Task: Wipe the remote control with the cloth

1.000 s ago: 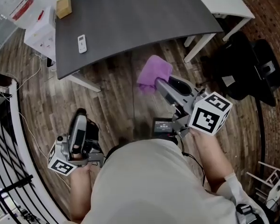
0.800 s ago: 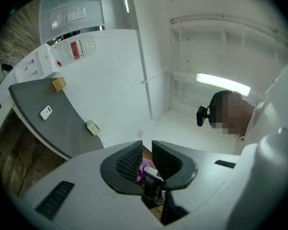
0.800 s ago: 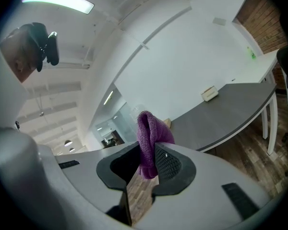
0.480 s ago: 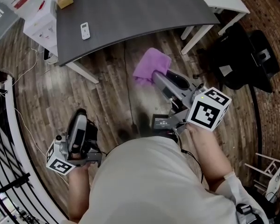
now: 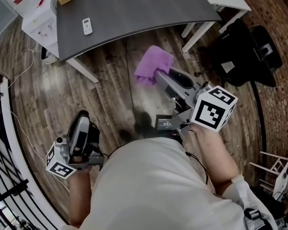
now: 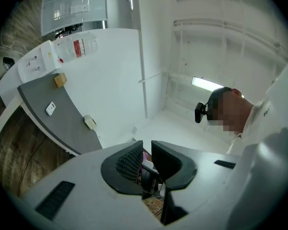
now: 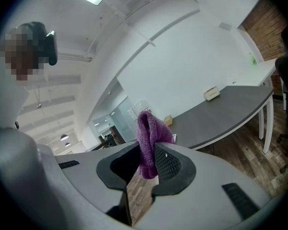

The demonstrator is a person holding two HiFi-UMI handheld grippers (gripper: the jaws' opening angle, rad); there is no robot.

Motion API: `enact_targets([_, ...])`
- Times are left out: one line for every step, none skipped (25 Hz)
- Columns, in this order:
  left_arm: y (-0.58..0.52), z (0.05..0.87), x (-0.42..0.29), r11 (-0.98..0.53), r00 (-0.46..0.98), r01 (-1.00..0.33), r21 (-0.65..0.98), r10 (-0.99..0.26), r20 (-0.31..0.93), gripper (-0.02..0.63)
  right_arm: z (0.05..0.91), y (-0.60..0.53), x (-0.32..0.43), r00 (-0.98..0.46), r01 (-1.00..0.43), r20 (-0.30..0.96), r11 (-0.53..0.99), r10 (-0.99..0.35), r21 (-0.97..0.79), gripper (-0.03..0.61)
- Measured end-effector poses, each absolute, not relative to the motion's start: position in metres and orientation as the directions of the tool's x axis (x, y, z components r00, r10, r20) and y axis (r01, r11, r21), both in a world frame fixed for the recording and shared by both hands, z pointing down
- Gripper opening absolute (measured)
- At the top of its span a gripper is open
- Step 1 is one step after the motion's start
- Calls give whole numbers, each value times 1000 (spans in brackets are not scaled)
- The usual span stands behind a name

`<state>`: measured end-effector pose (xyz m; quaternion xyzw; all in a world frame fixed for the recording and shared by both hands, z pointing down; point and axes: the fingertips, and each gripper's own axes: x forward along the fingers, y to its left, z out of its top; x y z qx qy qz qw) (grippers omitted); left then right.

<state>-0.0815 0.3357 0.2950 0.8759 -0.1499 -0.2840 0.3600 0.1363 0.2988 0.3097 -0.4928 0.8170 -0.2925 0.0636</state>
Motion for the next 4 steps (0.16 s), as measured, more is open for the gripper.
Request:
enact_targets([337,295,-83,-698,794,-54,714,-464,-393,58,309,299,134,-506,-770,184,344,-843,-538,87])
enact_targets([338,294,-84,-700,795,-50,713,-460,-396,58,308,300,132,-505,-771,184,345,-843,-535,87])
enact_targets([338,294,-86,-702,795,-47,711,-457,-398,58,308,300,130,-505,-772,183,346,-844,-533,87])
enact_targets([339,294,-87,-704,796,-45,709,-454,-400,58,307,301,128,-504,-774,183,347,-844,-530,87])
